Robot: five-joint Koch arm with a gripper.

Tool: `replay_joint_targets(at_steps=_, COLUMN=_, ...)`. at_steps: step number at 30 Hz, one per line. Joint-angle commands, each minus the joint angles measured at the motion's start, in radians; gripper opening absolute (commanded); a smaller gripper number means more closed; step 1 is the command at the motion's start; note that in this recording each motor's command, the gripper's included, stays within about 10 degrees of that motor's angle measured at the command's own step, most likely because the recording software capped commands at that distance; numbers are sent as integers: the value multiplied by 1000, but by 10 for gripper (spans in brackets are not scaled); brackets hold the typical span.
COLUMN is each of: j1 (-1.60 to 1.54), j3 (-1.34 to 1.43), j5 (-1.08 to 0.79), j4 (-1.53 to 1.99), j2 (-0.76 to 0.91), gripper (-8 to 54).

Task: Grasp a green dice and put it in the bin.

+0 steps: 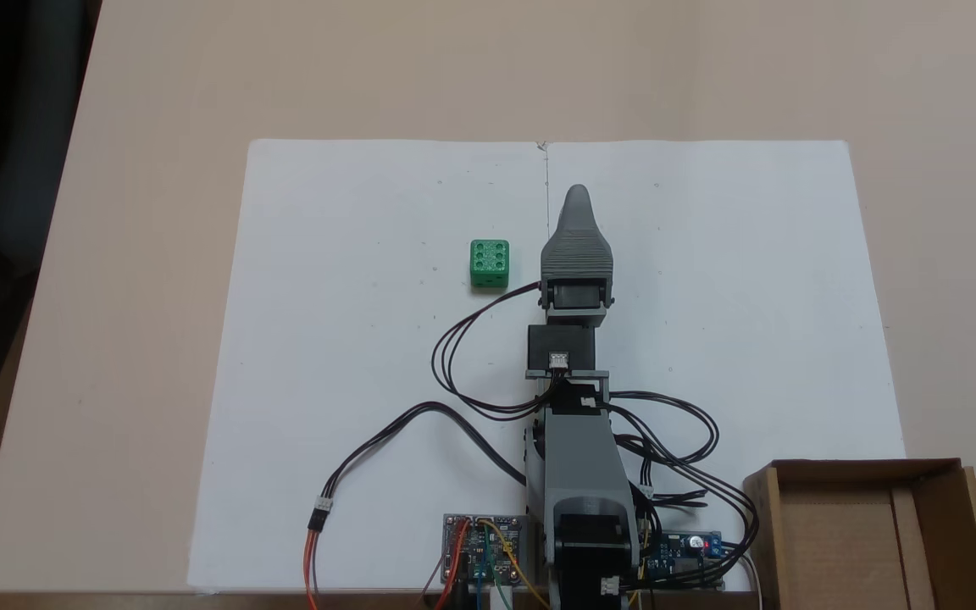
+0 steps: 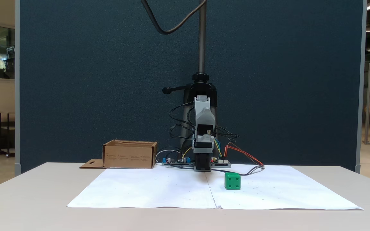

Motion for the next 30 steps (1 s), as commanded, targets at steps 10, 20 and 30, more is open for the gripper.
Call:
replay_joint_targets(at_steps=10, j1=60, j3=175, j5=14, j4=-175, j2=110, gripper=454)
replay_joint_targets(at_steps=20, j1=87, j3=132, j5=-143, j4=-173, j2=110, gripper=423)
replay_joint_targets(at_steps=30, j1=86, j3=-655, j5=-89, j4=747, j2=101, gripper=422)
